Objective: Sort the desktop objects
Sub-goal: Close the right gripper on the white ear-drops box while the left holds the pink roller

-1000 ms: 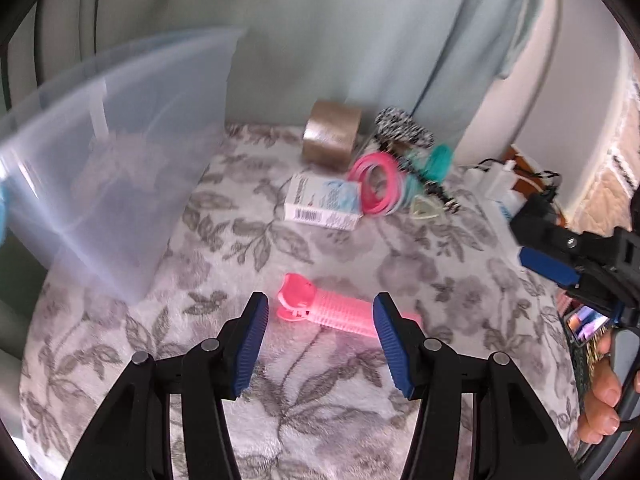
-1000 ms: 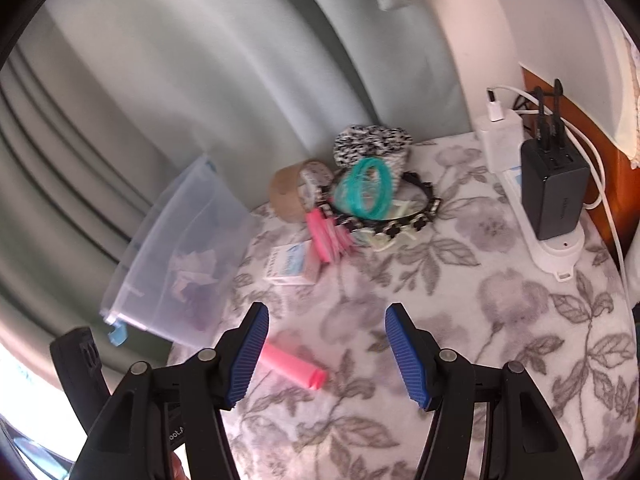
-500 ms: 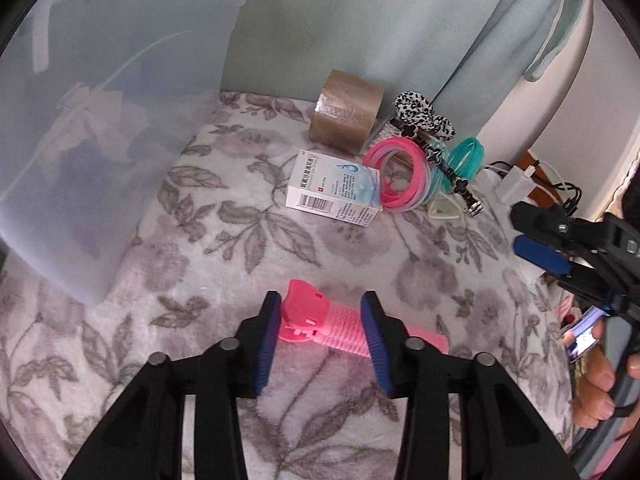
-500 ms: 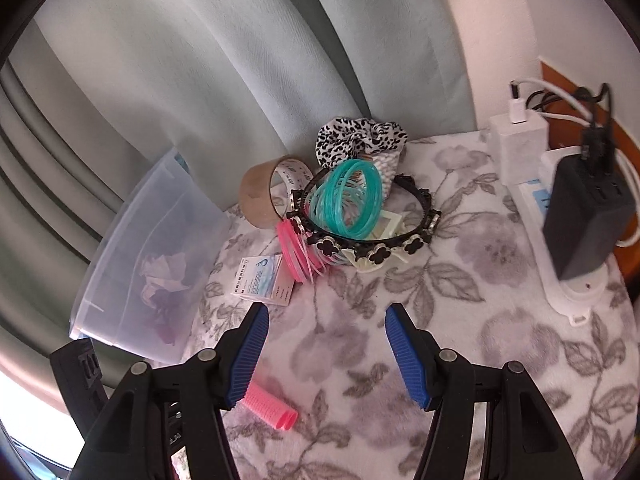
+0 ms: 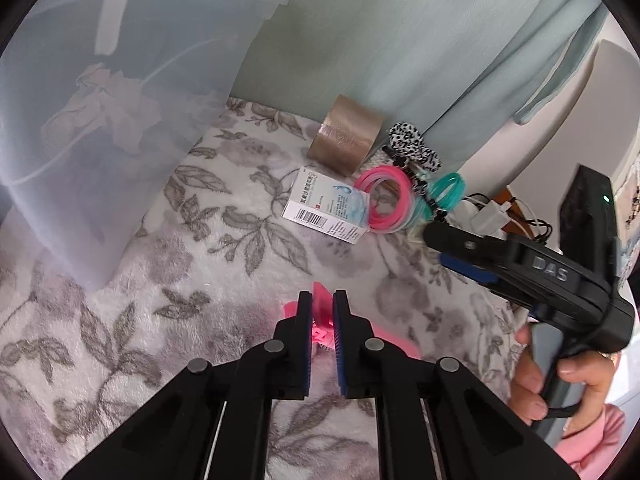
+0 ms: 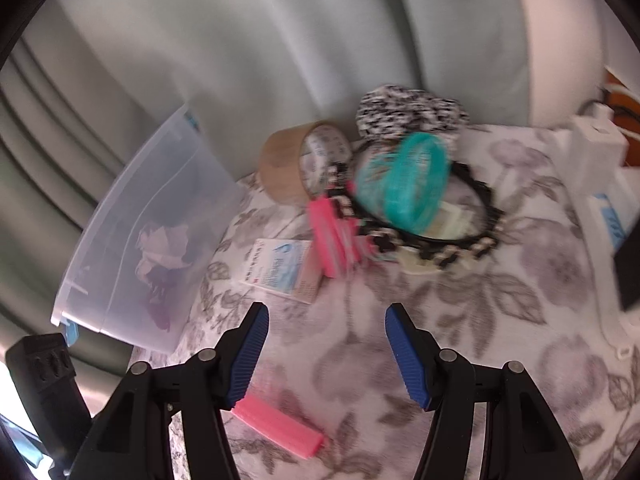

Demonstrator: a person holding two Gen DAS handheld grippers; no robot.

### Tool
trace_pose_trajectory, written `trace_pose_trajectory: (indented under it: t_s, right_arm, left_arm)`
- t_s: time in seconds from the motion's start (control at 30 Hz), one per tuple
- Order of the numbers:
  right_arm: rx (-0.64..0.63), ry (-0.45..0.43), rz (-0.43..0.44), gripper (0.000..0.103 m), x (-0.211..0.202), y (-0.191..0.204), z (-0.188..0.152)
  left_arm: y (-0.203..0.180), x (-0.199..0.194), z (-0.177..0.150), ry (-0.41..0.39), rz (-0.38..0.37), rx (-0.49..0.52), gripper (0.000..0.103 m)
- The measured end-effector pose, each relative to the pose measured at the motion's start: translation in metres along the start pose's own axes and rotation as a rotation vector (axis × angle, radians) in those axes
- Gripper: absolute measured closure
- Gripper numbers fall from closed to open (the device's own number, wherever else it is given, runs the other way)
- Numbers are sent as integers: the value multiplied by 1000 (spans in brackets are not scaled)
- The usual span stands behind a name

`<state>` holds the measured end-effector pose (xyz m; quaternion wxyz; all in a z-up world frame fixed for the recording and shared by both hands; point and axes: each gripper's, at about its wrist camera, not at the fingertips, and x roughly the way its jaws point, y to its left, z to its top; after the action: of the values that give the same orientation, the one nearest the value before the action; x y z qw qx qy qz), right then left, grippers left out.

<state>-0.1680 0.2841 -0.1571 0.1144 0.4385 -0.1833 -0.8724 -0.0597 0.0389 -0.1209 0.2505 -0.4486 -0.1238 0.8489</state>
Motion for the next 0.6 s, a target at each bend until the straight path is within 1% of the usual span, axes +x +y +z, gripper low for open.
trace_pose_trajectory:
  t_s: [0.1,0.13,0.2,0.23,0.3,0.43,0.6]
  right_arm:
    - [-65,17,21,38,8,16,2]
    - [-96,19,39,38,10,23,2]
    - [-173,2,111,38,11,37,3]
    - [-202,-7,134,38,12,43,4]
    - [-279,-15,125,38,19,57,9]
    - [-411,-5,76,38,38,79,18]
    - [-496,50,11,36,63,84,31]
  left_arm:
    - [3,-7,-1,9,-22,-10,95]
    - [5,-8,-1,14,-28,-12,95]
    - [7,-10,-3,25,-36,-9,96]
    - [8,-11,-4,28,-37,-7,97]
    - [10,-13,-5,31,-34,-7,98]
    - [14,-15,-8,42,-41,-20,98]
    - [18,-19,-10,45,-49,-28,98]
